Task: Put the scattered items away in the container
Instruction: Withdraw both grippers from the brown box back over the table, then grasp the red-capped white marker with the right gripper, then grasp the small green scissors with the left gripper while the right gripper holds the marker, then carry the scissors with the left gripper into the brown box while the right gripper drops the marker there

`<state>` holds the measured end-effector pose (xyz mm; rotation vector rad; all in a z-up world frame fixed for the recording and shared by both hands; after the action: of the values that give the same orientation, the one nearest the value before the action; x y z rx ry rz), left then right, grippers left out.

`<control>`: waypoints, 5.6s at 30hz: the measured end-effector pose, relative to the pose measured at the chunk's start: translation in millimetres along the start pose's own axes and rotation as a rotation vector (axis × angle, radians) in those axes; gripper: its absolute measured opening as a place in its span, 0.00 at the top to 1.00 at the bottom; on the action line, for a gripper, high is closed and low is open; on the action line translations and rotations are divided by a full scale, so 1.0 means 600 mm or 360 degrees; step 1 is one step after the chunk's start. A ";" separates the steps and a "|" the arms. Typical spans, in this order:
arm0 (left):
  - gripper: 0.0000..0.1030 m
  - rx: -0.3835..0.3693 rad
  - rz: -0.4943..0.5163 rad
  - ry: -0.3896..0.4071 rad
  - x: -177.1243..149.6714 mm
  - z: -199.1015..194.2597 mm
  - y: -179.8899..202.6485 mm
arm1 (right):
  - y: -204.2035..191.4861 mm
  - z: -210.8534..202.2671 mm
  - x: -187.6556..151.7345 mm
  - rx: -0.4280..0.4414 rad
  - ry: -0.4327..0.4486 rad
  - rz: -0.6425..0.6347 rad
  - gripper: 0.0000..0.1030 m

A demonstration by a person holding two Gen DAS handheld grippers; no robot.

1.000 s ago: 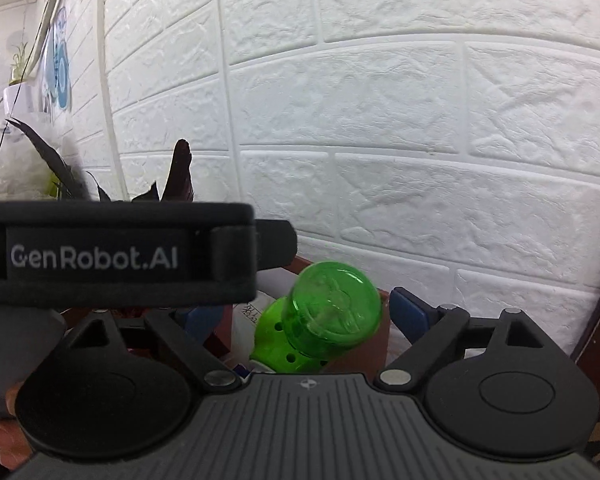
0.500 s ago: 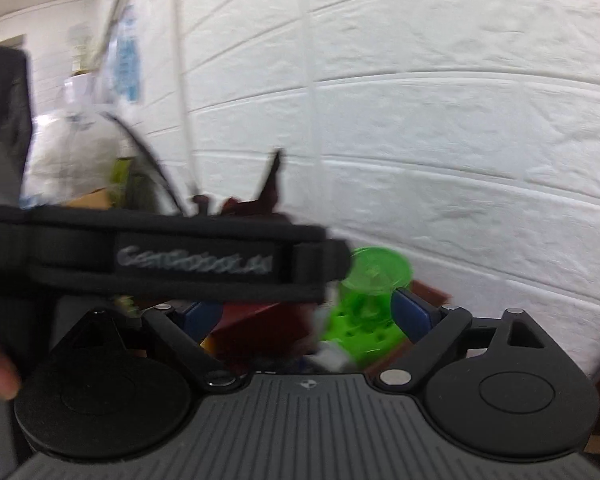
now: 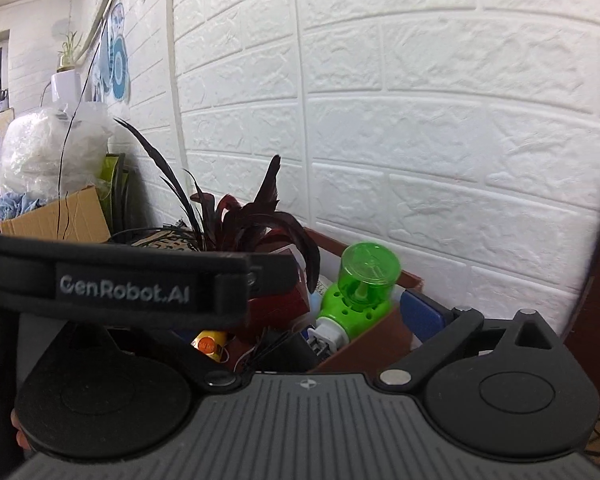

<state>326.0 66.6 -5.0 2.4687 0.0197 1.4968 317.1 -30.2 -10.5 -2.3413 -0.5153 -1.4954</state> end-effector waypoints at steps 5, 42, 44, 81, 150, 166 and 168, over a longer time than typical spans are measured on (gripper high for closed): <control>0.00 -0.0037 0.0008 0.0055 -0.020 -0.078 0.044 | -0.005 -0.092 -0.003 -0.0039 0.0049 -0.0049 0.01; 0.00 -0.0198 0.0036 -0.0340 -0.338 -0.146 0.182 | 0.025 -0.291 -0.304 -0.0389 -0.0053 0.0009 0.00; 0.03 -0.0205 0.0032 -0.0369 -0.342 -0.136 0.180 | 0.036 -0.281 -0.312 -0.0427 -0.0081 0.0010 0.01; 0.40 -0.0349 0.0054 -0.0559 -0.379 -0.032 0.208 | 0.153 -0.228 -0.368 -0.0593 -0.0397 0.0133 0.73; 1.00 -0.0588 0.0023 -0.0482 -0.362 -0.123 0.224 | 0.081 -0.341 -0.318 -0.0589 -0.0263 0.0012 0.83; 1.00 -0.0501 -0.0024 -0.0216 -0.267 -0.201 0.149 | -0.021 -0.348 -0.197 -0.0387 -0.0006 -0.0188 0.83; 1.00 -0.0477 -0.0035 -0.0177 -0.248 -0.207 0.132 | -0.037 -0.340 -0.175 -0.0337 0.0033 -0.0197 0.83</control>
<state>137.8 -5.0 -62.2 2.2961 -0.1837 1.2482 103.2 -115.4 -22.4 -2.4895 -0.5286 -1.7036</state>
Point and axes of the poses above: each gripper's, at about its wrist camera, not at the fingertips, and z roughly the way its jaws point, y to its right, x to its top, the point moved 8 cm from there along z, roughly the way its jaws point, and after that the axes turned 4 degrees about -x, right-handed, at the moved point
